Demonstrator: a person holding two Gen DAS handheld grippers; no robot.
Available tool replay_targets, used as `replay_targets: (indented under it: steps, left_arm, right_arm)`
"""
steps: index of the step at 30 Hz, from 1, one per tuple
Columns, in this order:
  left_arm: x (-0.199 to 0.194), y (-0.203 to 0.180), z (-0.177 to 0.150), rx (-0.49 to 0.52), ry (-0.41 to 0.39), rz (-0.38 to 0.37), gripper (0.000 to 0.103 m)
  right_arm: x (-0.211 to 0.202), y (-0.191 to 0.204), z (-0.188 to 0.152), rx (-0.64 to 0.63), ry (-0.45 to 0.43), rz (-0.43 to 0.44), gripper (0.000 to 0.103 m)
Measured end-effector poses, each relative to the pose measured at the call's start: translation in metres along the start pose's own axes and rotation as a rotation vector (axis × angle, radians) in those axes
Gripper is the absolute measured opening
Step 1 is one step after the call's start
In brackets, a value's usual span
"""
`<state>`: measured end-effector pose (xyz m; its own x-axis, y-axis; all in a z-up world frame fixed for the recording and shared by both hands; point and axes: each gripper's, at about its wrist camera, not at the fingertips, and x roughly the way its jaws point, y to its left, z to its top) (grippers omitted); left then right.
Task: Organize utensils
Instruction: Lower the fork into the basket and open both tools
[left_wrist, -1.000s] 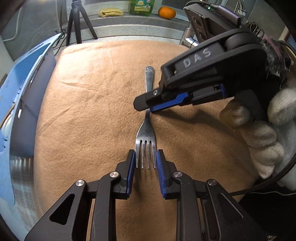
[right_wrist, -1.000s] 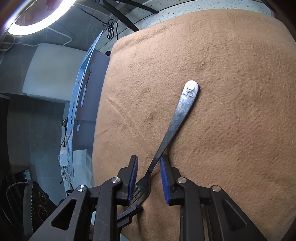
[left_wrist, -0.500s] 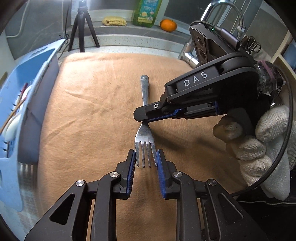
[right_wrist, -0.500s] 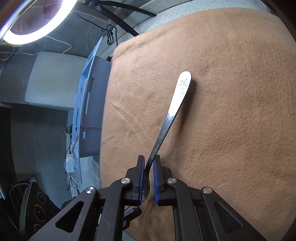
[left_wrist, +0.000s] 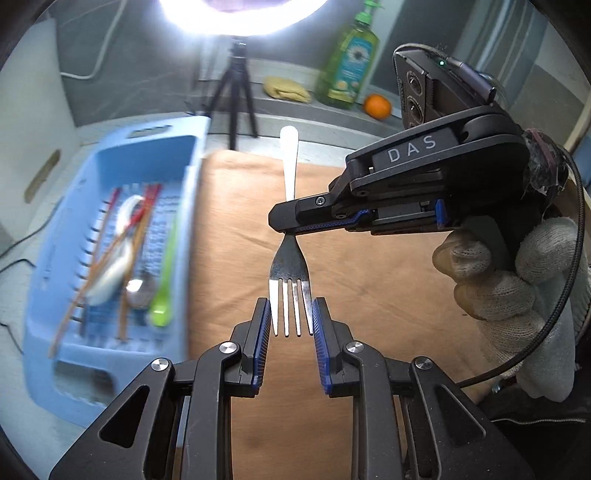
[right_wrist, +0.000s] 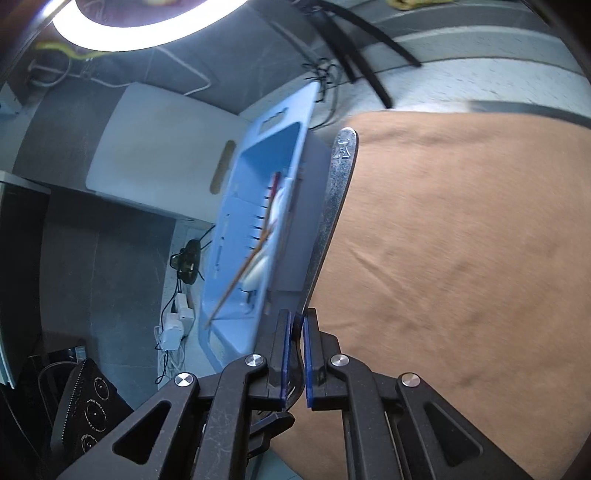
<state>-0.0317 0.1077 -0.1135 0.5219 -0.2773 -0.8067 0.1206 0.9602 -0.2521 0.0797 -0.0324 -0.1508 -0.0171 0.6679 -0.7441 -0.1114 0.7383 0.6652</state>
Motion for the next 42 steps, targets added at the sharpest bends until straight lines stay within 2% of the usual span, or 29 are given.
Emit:
replay_targets:
  steps: [10, 19, 28, 29, 42]
  left_arm:
    - [-0.004, 0.071, 0.006, -0.050, 0.019, 0.044, 0.021]
    - [0.005, 0.094, 0.012, -0.072, 0.038, 0.067, 0.021]
    - [0.004, 0.099, 0.014, -0.086, 0.044, 0.076, 0.021]
    - [0.003, 0.099, 0.014, -0.087, 0.043, 0.081, 0.021]
    - [-0.011, 0.092, 0.010, -0.118, 0.013, 0.122, 0.021]
  right_arm:
    - [0.064, 0.049, 0.032, -0.043, 0.035, -0.023, 0.006]
    - [0.092, 0.059, 0.042, -0.056, 0.055, -0.070, 0.009]
    - [0.098, 0.058, 0.043, -0.064, 0.073, -0.107, 0.013]
    - [0.098, 0.059, 0.043, -0.070, 0.072, -0.112, 0.016]
    - [0.071, 0.080, 0.040, -0.200, 0.013, -0.127, 0.025]
